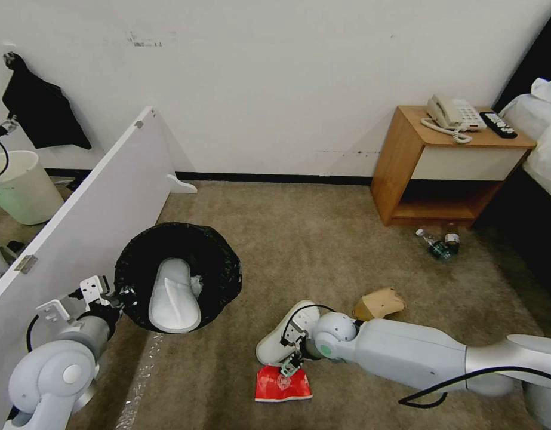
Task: Pick up the trash bin, then pick up the garbage from the floor and place it into the trash bin.
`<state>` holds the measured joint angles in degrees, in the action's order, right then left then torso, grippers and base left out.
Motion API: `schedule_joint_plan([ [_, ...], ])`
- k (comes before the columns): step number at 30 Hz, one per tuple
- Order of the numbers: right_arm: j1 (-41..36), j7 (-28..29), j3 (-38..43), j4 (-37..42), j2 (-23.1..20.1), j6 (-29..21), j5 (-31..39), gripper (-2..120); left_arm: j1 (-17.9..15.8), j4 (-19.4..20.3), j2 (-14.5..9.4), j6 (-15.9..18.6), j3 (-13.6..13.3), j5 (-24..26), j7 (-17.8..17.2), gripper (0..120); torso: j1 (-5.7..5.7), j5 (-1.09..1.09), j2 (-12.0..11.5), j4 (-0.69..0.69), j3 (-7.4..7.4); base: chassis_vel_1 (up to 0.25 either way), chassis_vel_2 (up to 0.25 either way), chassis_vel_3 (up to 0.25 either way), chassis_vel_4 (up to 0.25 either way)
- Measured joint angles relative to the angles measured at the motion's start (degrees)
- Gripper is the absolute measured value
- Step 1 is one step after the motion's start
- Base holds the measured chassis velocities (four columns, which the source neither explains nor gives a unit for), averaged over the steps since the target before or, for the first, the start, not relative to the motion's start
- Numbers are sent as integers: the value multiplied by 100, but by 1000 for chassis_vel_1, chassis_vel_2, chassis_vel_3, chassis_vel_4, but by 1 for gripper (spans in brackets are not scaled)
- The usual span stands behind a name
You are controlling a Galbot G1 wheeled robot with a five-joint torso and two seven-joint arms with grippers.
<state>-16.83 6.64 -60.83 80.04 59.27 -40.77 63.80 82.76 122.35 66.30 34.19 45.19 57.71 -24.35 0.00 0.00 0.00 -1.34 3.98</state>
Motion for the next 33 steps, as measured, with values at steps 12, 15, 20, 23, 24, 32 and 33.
schedule_joint_plan([
  [12, 112, 7, -121, -83, 239, 13, 22, 100, 60, 24, 41, -20, 58, 1, 26, 0, 0, 0, 0, 0, 0, 0, 0, 0, 0],
  [15, 114, 12, -147, -132, 293, 20, 7, 100, 84, 41, 37, -24, 114, 13, 33, 0, 0, 0, 0, 0, 0, 0, 0, 0, 0],
  [20, 113, 21, -178, -160, 347, 24, -3, 100, 110, 62, 26, -25, 179, 52, 44, 0, 0, 0, 0, 0, 0, 0, 0, 0, 0],
  [23, 75, 50, -193, -170, 384, 24, 20, 100, 125, 78, 32, -26, 216, 70, 46, 0, 0, 0, 0, 0, 0, 0, 0, 0, 0],
  [24, 50, 68, -194, -176, 393, 23, 26, 100, 134, 90, 38, -26, 222, 71, 47, 0, 0, 0, 0, 0, 0, 0, 0, 0, 0],
  [32, -28, 136, -190, -194, 445, 26, 39, 100, 163, 107, 61, -30, 234, 64, 57, 0, 0, 0, 0, 0, 0, 0, 0, 0, 0],
  [33, -31, 143, -189, -194, 459, 26, 44, 100, 163, 110, 61, -30, 236, 64, 57, 0, 0, 0, 0, 0, 0, 0, 0, 0, 0],
])
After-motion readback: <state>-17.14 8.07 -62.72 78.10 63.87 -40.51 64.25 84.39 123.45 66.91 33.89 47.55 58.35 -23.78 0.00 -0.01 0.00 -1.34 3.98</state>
